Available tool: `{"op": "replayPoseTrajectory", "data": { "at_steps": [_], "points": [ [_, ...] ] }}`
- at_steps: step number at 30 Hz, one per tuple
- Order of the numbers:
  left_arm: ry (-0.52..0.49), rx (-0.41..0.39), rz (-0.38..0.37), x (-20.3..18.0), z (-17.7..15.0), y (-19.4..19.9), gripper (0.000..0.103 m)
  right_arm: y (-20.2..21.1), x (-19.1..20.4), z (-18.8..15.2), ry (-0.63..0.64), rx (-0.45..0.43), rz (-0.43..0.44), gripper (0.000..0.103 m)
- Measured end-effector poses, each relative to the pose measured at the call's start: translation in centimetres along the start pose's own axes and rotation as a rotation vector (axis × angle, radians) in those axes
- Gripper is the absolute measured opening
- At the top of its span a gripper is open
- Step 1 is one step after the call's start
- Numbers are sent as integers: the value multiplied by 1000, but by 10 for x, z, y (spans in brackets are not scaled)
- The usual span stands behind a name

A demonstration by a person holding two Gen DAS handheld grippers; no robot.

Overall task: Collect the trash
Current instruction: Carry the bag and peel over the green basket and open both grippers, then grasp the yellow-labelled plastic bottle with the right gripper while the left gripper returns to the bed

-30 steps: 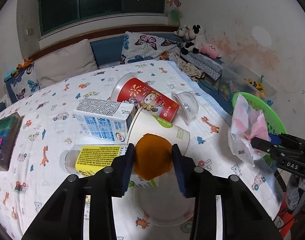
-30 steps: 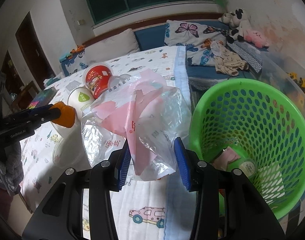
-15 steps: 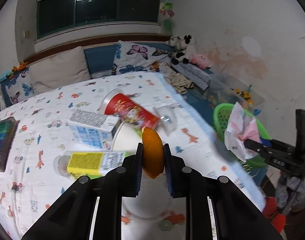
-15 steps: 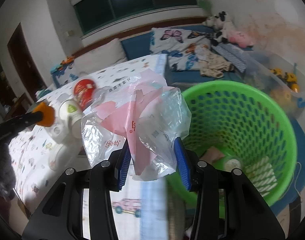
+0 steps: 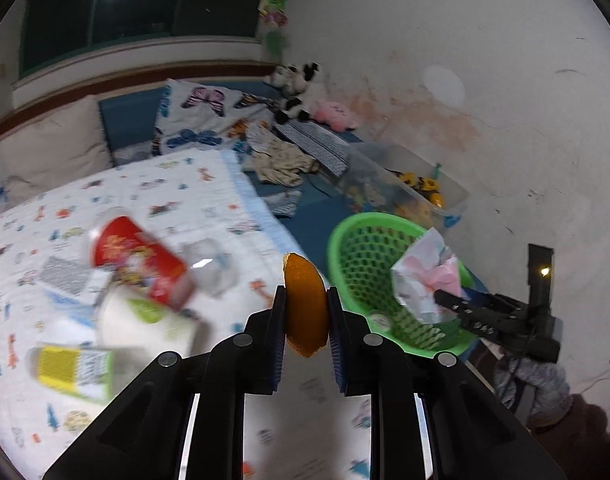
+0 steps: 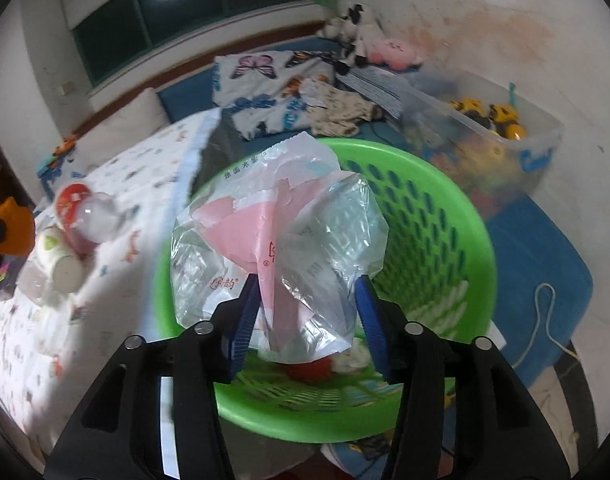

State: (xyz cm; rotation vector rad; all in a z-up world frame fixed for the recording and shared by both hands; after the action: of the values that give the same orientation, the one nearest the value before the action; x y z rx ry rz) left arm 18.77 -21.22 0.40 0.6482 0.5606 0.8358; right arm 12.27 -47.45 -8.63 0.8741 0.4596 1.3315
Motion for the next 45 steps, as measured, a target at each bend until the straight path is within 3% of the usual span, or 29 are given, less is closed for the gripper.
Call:
{"op": "replayPoseTrajectory", "data": {
  "at_steps": [7,16,22,27,28,30,38,45],
  "points": [
    [-48,63,-67,-42,16,-41,19,-6,-17,-4,-26,12,-17,70],
    [-88,140,-147,-84,27,-90,19,10,-30,-7,-41,-25,-27,71],
    [-102,200,-151,-103,22,-121,20,20,-39,-14,-64,-37,-26,71],
    [-99,231,-144,-106,17,-135,27,23,-45,-18,-84,-40,-19,71],
    [-99,234,-140,-106,16,-135,30,23,-45,-19,-85,-40,-19,71],
    [-93,228,-141,-105,15,-134,53,23,-43,-20,-86,-39,-16,71],
    [-67,180,-100,-87,15,-109,55,29,-31,-21,-68,-48,5,71],
    [-4,124,29,-41,0,-64,56,34,-2,-20,-30,-55,59,71]
  ]
}}
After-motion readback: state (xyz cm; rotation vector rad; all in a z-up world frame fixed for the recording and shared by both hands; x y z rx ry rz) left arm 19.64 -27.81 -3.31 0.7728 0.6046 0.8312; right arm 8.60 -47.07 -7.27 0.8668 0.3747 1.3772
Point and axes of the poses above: each gripper's, at about its wrist camera, not at the fingertips, and y roughly against the way its jaws point, x to its left, z to its top, the point moved 4 cm from there along -y, roughly the way its jaws point, and after that the axes turned 5 degrees about x, right-handed, at the moved point
